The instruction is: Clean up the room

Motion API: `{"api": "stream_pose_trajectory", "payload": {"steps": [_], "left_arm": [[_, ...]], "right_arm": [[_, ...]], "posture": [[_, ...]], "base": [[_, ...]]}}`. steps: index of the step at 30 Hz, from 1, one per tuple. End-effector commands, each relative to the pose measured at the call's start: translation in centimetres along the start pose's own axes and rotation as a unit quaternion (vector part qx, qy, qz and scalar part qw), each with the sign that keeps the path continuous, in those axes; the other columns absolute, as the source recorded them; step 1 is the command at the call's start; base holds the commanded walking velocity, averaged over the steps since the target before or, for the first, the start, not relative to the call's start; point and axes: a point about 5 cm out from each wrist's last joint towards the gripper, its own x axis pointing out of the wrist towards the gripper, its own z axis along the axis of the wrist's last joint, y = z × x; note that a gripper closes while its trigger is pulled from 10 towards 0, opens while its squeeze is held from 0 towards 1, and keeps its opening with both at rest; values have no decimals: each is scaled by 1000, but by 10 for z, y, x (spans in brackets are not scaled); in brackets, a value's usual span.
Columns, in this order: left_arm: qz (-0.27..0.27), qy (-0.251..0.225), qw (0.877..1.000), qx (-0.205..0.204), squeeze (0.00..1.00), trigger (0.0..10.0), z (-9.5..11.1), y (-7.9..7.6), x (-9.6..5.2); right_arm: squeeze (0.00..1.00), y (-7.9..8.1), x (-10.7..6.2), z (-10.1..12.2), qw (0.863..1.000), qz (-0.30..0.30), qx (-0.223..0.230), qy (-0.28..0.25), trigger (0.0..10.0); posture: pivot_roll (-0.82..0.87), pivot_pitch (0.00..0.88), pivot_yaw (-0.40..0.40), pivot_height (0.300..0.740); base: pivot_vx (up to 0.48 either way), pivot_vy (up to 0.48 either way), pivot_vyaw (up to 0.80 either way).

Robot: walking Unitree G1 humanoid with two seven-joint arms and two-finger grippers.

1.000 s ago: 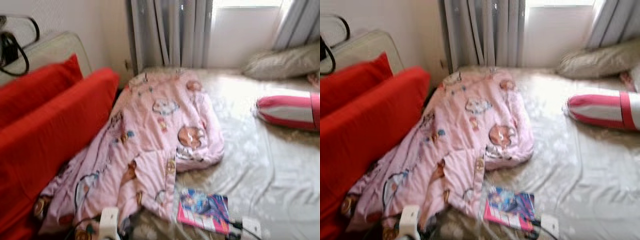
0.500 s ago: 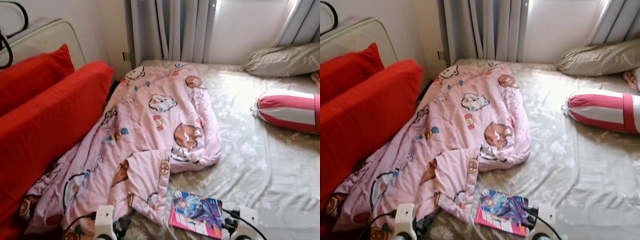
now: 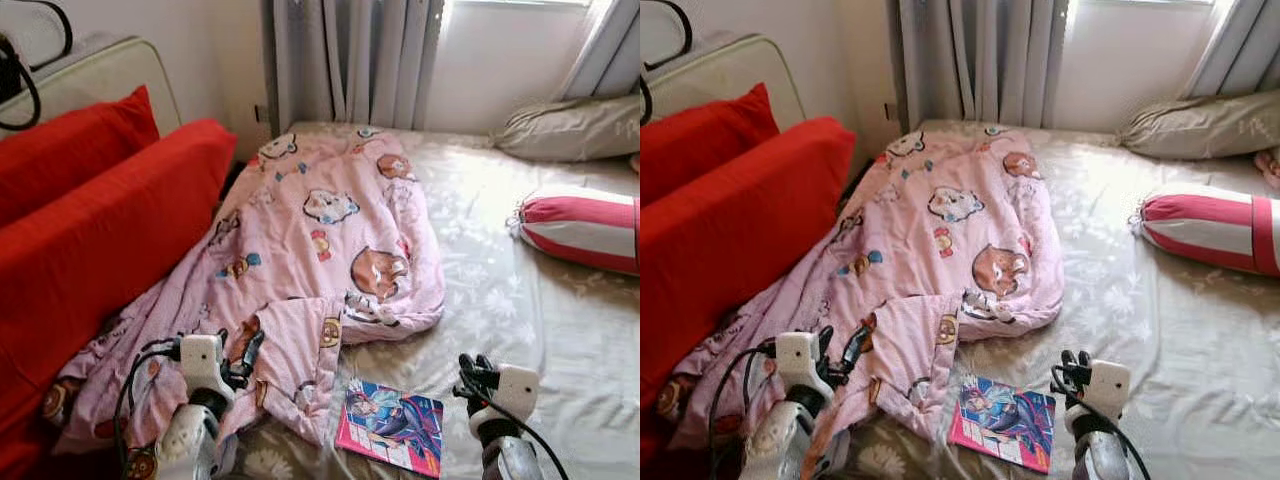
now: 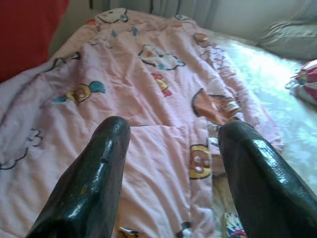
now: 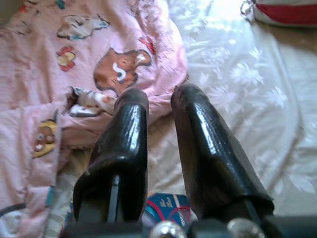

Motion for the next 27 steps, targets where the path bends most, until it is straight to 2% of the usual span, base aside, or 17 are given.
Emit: {"api": "stream_pose_trajectory", "payload": {"steps": [1,4,7,10,16,23,27], "left_arm": [[-8,-12,1000,5,0,10000,7,0,1],[-9,-13,1000,5,0,10000,9,1,-6],[-10,-11,1000,7,0,10000,10,2,-10],[-10,-6,1000,5,0,10000,11,2,-12],[-3,-8,1000,-5,0,10000,14,-1,-9],[-5,-7,1000,-8,0,10000,19,-3,-2],[-5,-8,1000,-7,0,10000,22,-2,1]], "right_arm": [[0,0,2,9,1000,-2,1,-22,10000],[0,4,0,14,999,3,-16,-42,10000],[0,9,-6,12,998,27,-44,-39,10000],[0,8,-9,9,999,18,-45,-24,10000],[0,11,-2,9,999,10,-35,-1,10000],[0,19,5,16,998,31,-49,-8,10000],[0,21,8,20,998,37,-51,-23,10000]], "posture": [[57,0,-9,740],[59,0,-16,740],[60,0,-22,740],[57,0,-28,740],[56,0,-30,731],[52,0,-25,681],[54,0,-23,681]], "base": [[0,0,0],[0,0,0],[0,0,0],[0,0,0],[0,0,0],[0,0,0],[0,0,0]]}}
